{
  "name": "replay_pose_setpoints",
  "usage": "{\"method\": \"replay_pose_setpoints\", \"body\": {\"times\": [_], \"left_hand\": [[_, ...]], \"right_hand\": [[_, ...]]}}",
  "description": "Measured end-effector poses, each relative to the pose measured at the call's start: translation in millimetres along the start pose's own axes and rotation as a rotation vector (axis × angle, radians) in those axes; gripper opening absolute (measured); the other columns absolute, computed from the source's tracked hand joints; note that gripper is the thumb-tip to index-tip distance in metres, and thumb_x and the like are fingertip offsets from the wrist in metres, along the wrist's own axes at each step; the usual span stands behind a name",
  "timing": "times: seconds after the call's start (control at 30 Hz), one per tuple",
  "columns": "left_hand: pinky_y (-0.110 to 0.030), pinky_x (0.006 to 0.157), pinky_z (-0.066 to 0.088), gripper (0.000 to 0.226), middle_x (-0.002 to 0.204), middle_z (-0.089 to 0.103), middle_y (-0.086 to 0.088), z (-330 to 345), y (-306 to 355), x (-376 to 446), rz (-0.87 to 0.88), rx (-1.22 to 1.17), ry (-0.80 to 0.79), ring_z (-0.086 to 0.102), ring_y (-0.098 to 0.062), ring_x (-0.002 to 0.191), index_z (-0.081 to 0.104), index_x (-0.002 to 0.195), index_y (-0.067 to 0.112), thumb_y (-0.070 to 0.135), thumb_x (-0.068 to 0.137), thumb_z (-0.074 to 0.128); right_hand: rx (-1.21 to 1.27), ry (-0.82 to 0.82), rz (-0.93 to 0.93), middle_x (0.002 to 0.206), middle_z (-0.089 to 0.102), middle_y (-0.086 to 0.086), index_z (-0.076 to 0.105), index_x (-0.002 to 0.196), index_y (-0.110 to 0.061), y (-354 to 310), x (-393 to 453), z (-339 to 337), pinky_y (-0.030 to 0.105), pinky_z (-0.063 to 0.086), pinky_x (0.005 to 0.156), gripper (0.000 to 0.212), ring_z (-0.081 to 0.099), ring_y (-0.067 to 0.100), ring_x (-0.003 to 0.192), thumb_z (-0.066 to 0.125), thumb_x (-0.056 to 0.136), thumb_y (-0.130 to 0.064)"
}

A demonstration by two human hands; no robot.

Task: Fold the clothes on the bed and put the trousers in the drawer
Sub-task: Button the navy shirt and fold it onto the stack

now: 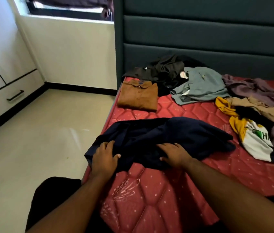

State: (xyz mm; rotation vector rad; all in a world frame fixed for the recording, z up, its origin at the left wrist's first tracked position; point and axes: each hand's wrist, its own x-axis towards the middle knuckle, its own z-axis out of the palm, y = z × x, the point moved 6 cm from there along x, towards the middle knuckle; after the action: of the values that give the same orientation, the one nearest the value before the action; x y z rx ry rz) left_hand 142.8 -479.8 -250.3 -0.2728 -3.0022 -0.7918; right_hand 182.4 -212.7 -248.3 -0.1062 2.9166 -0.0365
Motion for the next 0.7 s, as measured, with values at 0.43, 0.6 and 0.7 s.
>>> {"method": "replay_pose_setpoints", "body": {"times": [0.43,0.6,0.7], "left_hand": [[-0.044,0.1,0.042,0.057,0.134,0.045,-0.006,-1.5,-10.8,-28.3,-0.065,0.087,-0.151,0.046,-0.03,0.119,0.046,0.139,0.029,0.039,0.087,0.068],[-0.045,0.088,0.048,0.05,0.11,0.057,-0.009,-21.0,-14.2,-46.2,-0.16,-0.003,-0.074,0.053,-0.032,0.105,0.049,0.111,0.021,0.032,0.074,0.081],[-0.043,0.085,0.049,0.051,0.106,0.057,-0.004,-29.3,-14.9,-64.8,-0.155,0.108,-0.045,0.054,-0.029,0.1,0.045,0.109,0.023,0.034,0.074,0.08]], "right_hand": [[-0.042,0.1,-0.085,0.097,0.058,0.004,0.064,0.096,-0.014,54.9,-70.2,-1.4,0.038,0.05,0.071,0.029,0.063,0.026,0.089,0.049,0.095,-0.039],[-0.072,0.366,-0.221,0.138,0.052,0.003,0.052,0.136,-0.022,-15.4,-30.8,-9.7,0.05,0.039,0.101,0.055,0.05,0.026,0.125,0.058,0.084,-0.037],[0.004,-0.044,-0.073,0.15,0.038,-0.01,0.036,0.145,-0.027,-16.7,-7.5,10.9,0.042,0.015,0.116,0.059,0.031,0.01,0.141,0.058,0.09,-0.033]]}}
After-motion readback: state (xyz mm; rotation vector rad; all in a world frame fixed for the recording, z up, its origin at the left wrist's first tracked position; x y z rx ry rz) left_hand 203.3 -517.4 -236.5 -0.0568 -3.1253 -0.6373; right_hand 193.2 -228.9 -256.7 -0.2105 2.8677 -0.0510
